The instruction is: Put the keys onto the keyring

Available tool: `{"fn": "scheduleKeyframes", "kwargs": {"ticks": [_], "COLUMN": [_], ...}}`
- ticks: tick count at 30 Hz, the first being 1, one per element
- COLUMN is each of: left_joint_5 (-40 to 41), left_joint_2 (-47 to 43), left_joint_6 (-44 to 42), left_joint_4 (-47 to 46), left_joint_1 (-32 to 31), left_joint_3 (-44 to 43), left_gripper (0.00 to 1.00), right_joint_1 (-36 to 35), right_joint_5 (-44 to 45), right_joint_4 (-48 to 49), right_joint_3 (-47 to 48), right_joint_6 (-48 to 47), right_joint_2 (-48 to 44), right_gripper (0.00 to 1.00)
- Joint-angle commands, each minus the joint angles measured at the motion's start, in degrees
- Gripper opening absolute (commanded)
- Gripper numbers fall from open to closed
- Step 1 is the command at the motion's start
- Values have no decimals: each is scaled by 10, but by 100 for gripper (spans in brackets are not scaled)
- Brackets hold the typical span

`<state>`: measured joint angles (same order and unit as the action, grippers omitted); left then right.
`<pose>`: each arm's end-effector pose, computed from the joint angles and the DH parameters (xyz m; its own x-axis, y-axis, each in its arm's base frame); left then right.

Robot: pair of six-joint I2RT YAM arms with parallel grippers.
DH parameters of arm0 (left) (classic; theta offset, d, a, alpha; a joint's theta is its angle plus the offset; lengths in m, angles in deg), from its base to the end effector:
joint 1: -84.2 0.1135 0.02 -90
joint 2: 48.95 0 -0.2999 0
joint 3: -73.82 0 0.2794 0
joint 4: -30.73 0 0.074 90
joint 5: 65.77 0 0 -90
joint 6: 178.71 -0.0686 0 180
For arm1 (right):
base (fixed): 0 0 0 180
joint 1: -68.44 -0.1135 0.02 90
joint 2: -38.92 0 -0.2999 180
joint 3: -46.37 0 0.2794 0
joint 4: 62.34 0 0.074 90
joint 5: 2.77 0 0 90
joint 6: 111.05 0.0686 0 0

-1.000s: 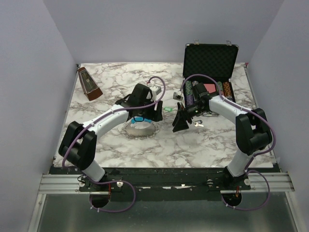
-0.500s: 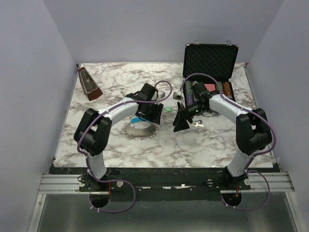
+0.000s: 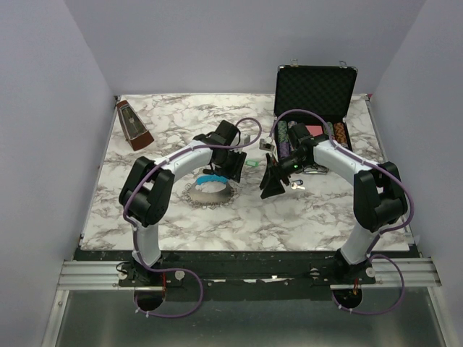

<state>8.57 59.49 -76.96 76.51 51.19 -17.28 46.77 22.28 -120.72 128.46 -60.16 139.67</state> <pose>0.3630 -0.2579 0.1898 -0.8600 0.3249 -0.3936 0.4614 0.8244 -0.3278 0.3151 0.1921 0.2183 -0.4850 -0.4801 -0.7309 -0.8391 0.0201 0.5436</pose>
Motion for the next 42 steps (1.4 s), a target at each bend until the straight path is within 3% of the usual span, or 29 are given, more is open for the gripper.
{"fn": "scheduleKeyframes", "kwargs": {"ticks": [1,14,25,42], "left_joint_5": [18,29,37,3], "left_joint_2": [29,53,65,64], "left_joint_6": [-8,-8,-8,-10], "left_joint_4": [31,48,57,52], "left_joint_1": [1,1,1,1], "left_joint_3": [-26,-41,-49,-46], "left_gripper": [50,43,25,28], "right_joint_1": [-1,-1,0,-1], "right_joint_5": [2,-2,-5,-4], "right_joint_4": [-15,-24,-31,-37], "right_joint_3": [17,20,23,25], "right_joint_6": [-16,-22,-28,-32], "right_joint_2": [9,11,12,14], "right_gripper": [71,71,71,71]}}
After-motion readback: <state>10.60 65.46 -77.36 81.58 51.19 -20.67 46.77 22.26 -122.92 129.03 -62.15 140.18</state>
